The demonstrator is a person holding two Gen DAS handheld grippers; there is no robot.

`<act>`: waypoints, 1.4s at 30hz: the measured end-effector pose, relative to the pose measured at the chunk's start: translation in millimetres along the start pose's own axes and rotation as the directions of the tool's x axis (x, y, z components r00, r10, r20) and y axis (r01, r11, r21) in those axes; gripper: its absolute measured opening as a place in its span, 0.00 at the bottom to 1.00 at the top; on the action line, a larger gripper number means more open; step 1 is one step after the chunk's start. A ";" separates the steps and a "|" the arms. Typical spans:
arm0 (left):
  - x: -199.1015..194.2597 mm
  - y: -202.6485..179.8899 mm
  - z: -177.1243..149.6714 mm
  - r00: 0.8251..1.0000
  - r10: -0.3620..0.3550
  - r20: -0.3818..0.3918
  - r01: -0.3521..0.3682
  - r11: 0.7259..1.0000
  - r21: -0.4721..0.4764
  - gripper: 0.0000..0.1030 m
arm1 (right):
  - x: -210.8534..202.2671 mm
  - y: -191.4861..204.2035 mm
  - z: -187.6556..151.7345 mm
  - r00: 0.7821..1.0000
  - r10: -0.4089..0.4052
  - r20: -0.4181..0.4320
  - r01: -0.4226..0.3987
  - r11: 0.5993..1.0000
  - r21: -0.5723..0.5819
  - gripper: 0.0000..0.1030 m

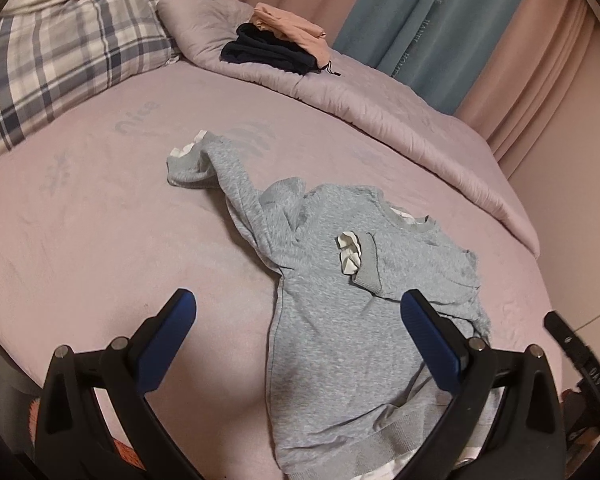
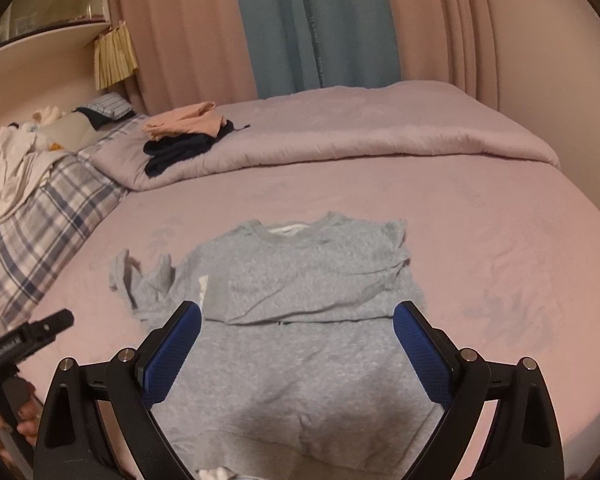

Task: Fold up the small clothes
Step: 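Open the left gripper and withdraw both tools from the shirt, then reach the left gripper to the other sleeve cuff and close on it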

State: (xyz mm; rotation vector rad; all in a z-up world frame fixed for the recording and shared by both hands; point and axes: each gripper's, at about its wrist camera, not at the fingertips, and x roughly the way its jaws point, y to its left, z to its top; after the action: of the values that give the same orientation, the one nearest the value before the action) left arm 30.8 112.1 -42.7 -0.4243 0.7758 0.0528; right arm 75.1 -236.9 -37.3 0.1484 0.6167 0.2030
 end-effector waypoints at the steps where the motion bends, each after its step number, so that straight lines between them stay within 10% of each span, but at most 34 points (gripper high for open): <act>1: 0.0 2.0 0.2 1.000 -0.006 -0.001 0.006 1.000 -0.008 0.99 | 1.8 -0.2 -0.8 1.000 0.002 -0.007 -0.002 1.000 0.002 0.94; 15: 17.5 38.7 20.5 0.997 -0.076 0.023 0.079 0.986 -0.150 0.98 | 12.2 -6.5 -11.3 0.996 -0.041 -0.075 0.042 0.999 0.024 0.94; 32: 147.3 108.9 111.4 0.996 -0.086 0.033 0.091 0.881 -0.465 0.83 | 14.7 -42.3 -9.9 0.987 -0.135 -0.092 0.145 0.983 0.114 0.94; 34: 163.8 108.8 119.2 0.999 -0.050 0.001 0.045 0.893 -0.447 0.75 | 16.6 -45.7 -9.9 0.985 -0.144 -0.099 0.155 0.980 0.123 0.93; 37: 176.3 114.8 117.9 0.999 0.004 -0.048 -0.024 0.898 -0.440 0.22 | 18.7 -47.8 -10.0 0.982 -0.156 -0.106 0.168 0.978 0.123 0.93; 42: 152.1 138.5 99.5 0.999 0.044 -0.016 -0.046 0.884 -0.464 0.13 | 22.0 -46.7 -10.1 0.981 -0.157 -0.111 0.169 0.979 0.114 0.94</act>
State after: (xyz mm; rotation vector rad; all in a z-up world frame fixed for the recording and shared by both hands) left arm 178.5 261.2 -133.0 -0.8642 0.7761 0.2870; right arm 93.4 -276.3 -67.0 0.2066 0.7395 0.0132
